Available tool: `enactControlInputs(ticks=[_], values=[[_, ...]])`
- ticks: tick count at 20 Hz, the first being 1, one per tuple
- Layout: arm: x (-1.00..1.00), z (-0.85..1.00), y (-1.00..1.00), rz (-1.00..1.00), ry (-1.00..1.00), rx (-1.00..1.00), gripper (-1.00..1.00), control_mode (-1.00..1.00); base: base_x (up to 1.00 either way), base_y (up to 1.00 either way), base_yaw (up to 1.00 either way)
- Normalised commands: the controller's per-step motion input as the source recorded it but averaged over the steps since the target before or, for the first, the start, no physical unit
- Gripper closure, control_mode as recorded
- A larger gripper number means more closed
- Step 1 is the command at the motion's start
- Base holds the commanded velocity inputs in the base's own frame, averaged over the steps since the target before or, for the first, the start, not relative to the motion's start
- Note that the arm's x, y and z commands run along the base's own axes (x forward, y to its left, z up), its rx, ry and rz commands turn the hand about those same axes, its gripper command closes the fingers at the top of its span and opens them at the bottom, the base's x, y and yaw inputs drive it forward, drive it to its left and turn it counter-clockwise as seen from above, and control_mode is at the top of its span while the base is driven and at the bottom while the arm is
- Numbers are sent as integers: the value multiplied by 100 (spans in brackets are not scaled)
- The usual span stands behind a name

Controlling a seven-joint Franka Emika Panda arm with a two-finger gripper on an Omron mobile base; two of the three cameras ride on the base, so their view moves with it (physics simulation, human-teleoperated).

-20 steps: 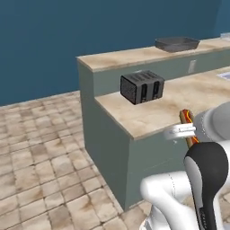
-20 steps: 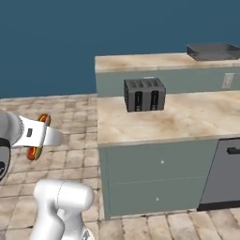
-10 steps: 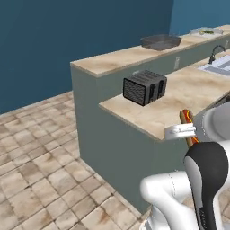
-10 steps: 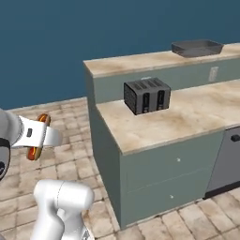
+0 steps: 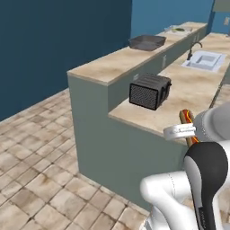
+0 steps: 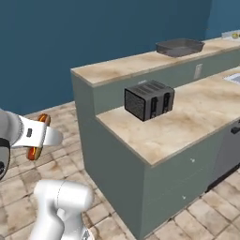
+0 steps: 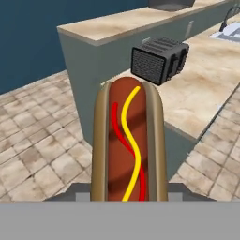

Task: Place the cold items (lemon and cucumber) from the fridge in one tupperware on the dining counter. Place the warm items (kebab skewer and hot dog) in the stove area in another tupperware.

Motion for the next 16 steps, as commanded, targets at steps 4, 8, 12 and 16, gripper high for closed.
enactControlInputs(ticks=[4,8,12,16], values=[[0,0,0,0,0,0,100,100,34,100,-43],[0,0,0,0,0,0,100,100,34,100,-43],[0,0,0,0,0,0,100,100,33,100,-40],[0,0,0,0,0,0,100,100,31,100,-38]])
